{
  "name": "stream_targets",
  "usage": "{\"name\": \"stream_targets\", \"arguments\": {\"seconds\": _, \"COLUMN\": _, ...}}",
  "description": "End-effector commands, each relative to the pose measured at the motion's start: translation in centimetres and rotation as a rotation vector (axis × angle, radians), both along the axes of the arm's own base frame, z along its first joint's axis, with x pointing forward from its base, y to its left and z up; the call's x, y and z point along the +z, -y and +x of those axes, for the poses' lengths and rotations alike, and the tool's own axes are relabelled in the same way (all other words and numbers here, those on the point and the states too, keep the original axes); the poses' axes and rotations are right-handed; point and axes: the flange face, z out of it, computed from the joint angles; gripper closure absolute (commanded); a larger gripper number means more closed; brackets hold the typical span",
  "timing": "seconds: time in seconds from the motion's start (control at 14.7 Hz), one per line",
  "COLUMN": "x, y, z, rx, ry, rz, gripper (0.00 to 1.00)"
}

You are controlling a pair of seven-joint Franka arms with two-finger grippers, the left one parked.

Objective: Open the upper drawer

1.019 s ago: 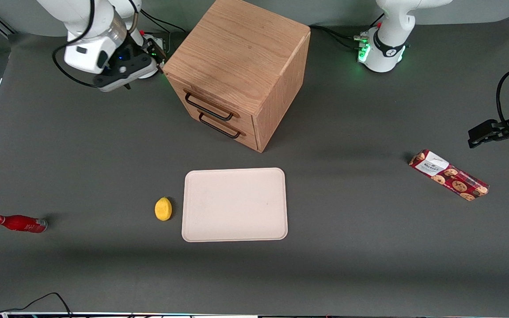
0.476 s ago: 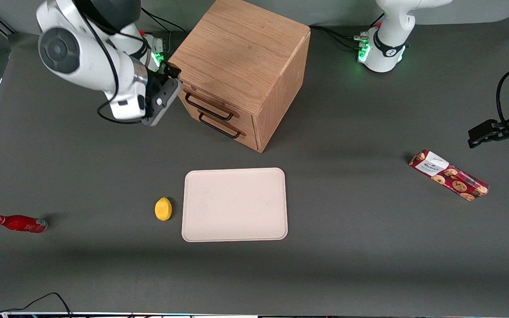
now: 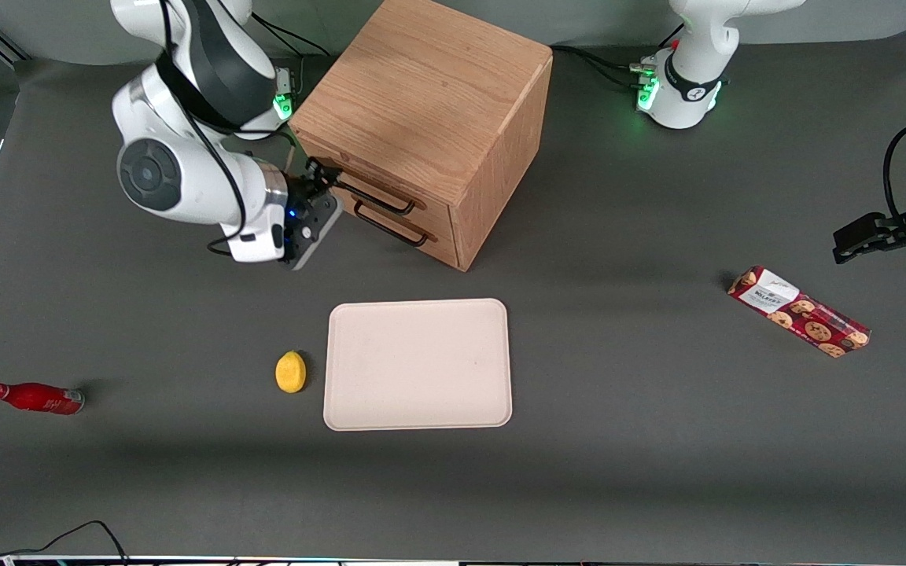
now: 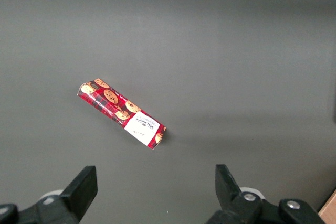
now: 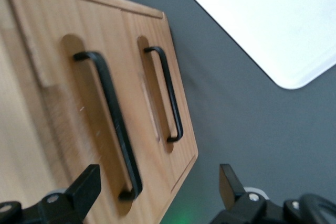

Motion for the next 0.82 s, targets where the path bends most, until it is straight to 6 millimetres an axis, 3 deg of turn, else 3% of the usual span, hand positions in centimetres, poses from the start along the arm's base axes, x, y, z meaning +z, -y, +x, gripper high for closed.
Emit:
{"name": "stream_targets", "arguments": {"seconds": 0.0, "x": -1.9, "y": -1.5, "z": -0.7, "rx": -0.001, "ry": 0.011, "rz": 0.025, "gripper": 0.0}}
{"name": "stream_targets", "arguments": {"seconds": 0.34, "x": -3.0, "y": -2.1, "z": -1.9, "rx": -0.022, "ry": -0.013, "rz": 0.009, "gripper": 0.0}}
{"name": "stream_targets", "arguments": {"seconds": 0.48, "x": -3.4, "y": -3.5, "z": -3.0, "rx": -0.022, "ry": -0.022, "rz": -0.001, "gripper": 0.0}}
{"name": "stream_targets", "arguments": {"seconds": 0.75, "x": -4.4, "y": -3.5, "z": -3.7, "rx": -0.031, "ry": -0.018, "rz": -0.01, "gripper": 0.0}}
